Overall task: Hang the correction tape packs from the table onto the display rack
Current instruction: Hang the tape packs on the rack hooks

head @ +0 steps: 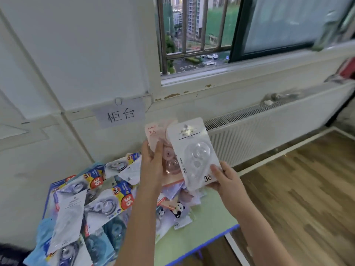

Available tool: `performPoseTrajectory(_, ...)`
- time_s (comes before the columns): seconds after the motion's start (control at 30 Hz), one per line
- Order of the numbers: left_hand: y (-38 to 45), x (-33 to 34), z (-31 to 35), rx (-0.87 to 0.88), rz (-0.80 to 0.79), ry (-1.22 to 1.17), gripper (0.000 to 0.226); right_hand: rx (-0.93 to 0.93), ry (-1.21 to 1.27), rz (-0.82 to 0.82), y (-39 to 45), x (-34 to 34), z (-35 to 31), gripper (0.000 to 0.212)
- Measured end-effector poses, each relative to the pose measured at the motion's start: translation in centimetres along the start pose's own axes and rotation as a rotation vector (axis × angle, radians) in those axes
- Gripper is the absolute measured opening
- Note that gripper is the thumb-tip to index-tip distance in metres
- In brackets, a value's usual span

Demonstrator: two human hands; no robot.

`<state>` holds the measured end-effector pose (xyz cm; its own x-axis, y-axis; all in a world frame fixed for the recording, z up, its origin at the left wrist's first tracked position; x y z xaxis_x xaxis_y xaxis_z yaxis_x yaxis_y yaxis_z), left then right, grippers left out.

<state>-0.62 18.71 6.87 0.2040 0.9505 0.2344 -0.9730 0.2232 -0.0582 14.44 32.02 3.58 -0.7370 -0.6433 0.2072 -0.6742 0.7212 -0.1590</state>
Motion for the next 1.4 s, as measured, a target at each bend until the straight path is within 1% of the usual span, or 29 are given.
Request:
performPoseTrajectory(0.03,-0.2,1.9,-0.1,-0.029,-0.038,-0.012,0.013,-0.022,0.042,0.069,-0.5,-2.0,-1.1,0.016)
performPoseTrajectory(0.1,-1.7,6.4,-0.3,-0.118,-0.128,-0.065,0.027,-0.068,0.135,0.203,-2.0,-6.3,-3.2,0.013)
performPoseTrajectory(0.17,-4.7,11.7,-0.4,-0.190,-0.272,-0.150,0.033,-0.136,0.220,0.320,-4.5,-10.9,-5.7,0.011)
performPoseTrajectory(0.23,-9.2,17.1,0.0,-0.197,-0.444,-0.188,0.036,-0.211,0.296,0.450,-7.6,-16.0,-7.9,0.011)
performPoseTrajectory(0.27,-11.8,19.5,0.1,-0.186,-0.525,-0.197,0.033,-0.250,0.315,0.519,-9.4,-18.8,-8.8,0.013)
performPoseTrajectory(0.3,-15.7,22.4,-0.2,-0.189,-0.619,-0.198,0.025,-0.309,0.328,0.601,-12.4,-22.5,-10.1,0.015)
performPoseTrajectory(0.33,-18.4,24.2,-0.1,-0.183,-0.681,-0.192,0.015,-0.352,0.327,0.643,-14.3,-25.0,-11.0,0.015)
performPoseTrajectory(0.37,-20.3,25.6,-0.4,-0.187,-0.723,-0.191,0.010,-0.377,0.327,0.669,-15.7,-26.8,-11.6,0.015)
performPoseTrajectory(0.47,-30.9,31.0,-0.7,-0.203,-0.874,-0.197,0.009,-0.483,0.325,0.847,-24.0,-35.5,-13.6,0.016)
performPoseTrajectory(0.63,-48.7,37.7,-1.8,-0.131,-1.067,-0.239,0.008,-0.617,0.287,1.149,-38.8,-47.6,-14.8,0.016)
performPoseTrajectory(0.73,-57.7,40.6,-2.9,-0.070,-1.148,-0.236,0.006,-0.654,0.251,1.325,-46.3,-53.3,-14.2,0.015)
performPoseTrajectory(0.83,-66.2,42.6,-3.9,-0.022,-1.264,-0.229,0.011,-0.674,0.257,1.460,-52.6,-57.8,-12.9,0.011)
performPoseTrajectory(0.97,-76.2,45.3,-5.6,-0.009,-1.464,-0.244,0.006,-0.706,0.314,1.591,-59.1,-62.7,-12.1,0.015)
performPoseTrajectory(1.1,-85.0,48.1,-7.5,-0.010,-1.610,-0.232,0.006,-0.771,0.386,1.690,-63.9,-67.9,-12.0,0.016)
performPoseTrajectory(1.17,-88.9,49.7,-8.1,-0.026,-1.663,-0.242,0.006,-0.801,0.440,1.708,-65.6,-70.7,-12.4,0.013)
performPoseTrajectory(1.23,-92.8,51.5,-8.6,-0.027,-1.711,-0.252,0.014,-0.816,0.437,1.712,-67.0,-73.7,-12.9,0.003)
performPoseTrajectory(1.27,-94.6,52.6,-8.8,-0.035,-1.724,-0.250,0.015,-0.814,0.411,1.729,-67.7,-75.2,-13.3,0.006)
performPoseTrajectory(1.33,-98.0,54.8,-9.2,-0.067,-1.737,-0.245,0.013,-0.786,0.338,1.754,-68.9,-78.4,-14.4,0.024)
performPoseTrajectory(1.4,-101.1,57.2,-9.9,-0.099,-1.739,-0.240,0.012,-0.758,0.319,1.764,-69.7,-81.6,-15.2,0.036)
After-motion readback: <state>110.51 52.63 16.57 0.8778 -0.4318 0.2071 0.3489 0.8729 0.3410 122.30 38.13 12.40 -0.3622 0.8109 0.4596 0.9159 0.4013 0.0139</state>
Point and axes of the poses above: each hand's wrist, its own y-axis towards the middle knuckle, its own x-axis out of the palm, z = x × y, the point moved 8 cm from there along y, towards the middle knuckle, and after that the axes turned 8 degrees about z, right-handed, at the moved point
